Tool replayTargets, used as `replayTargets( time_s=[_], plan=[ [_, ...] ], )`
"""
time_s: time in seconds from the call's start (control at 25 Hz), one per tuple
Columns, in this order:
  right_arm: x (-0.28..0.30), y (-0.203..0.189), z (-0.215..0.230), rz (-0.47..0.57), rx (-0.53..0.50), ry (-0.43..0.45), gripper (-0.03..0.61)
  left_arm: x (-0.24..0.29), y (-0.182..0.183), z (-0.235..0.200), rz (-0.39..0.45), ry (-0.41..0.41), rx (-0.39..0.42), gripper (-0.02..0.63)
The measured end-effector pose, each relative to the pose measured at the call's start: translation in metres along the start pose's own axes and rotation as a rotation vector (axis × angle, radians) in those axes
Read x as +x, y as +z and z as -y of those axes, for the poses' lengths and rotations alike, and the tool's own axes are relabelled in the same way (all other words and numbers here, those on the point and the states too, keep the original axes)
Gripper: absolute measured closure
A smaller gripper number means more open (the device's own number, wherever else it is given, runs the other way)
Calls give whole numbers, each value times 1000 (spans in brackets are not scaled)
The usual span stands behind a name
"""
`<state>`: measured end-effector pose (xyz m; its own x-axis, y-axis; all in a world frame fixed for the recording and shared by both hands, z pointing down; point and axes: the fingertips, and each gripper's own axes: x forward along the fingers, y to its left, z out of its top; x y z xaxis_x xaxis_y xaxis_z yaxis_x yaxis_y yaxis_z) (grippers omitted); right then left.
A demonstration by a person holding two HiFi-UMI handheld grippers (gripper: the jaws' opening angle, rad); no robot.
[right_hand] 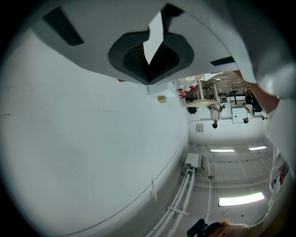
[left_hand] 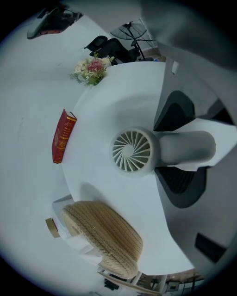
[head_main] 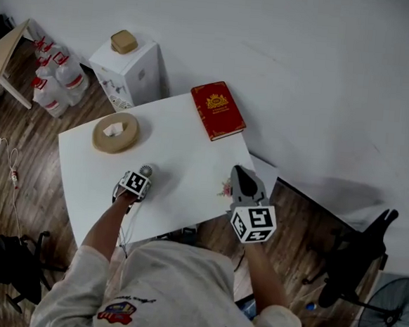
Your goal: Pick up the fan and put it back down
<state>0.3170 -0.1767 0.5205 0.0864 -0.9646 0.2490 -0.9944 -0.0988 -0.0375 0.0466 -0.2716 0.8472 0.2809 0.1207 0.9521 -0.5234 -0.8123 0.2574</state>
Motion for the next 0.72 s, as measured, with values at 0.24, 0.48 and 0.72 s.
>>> replayTargets(
  time_s=[0.24,0.48,0.72],
  plan=[
    [-6,-5,7,-10,10,-17,588,-7,18,-16,86,76,83,425],
    [-1,-5,2,-3,8,6,588,-28,56,-38,325,212,187,426],
    [14,3,-16,13,15,53,588,-49,25,-43,358,162,27,426]
  ],
)
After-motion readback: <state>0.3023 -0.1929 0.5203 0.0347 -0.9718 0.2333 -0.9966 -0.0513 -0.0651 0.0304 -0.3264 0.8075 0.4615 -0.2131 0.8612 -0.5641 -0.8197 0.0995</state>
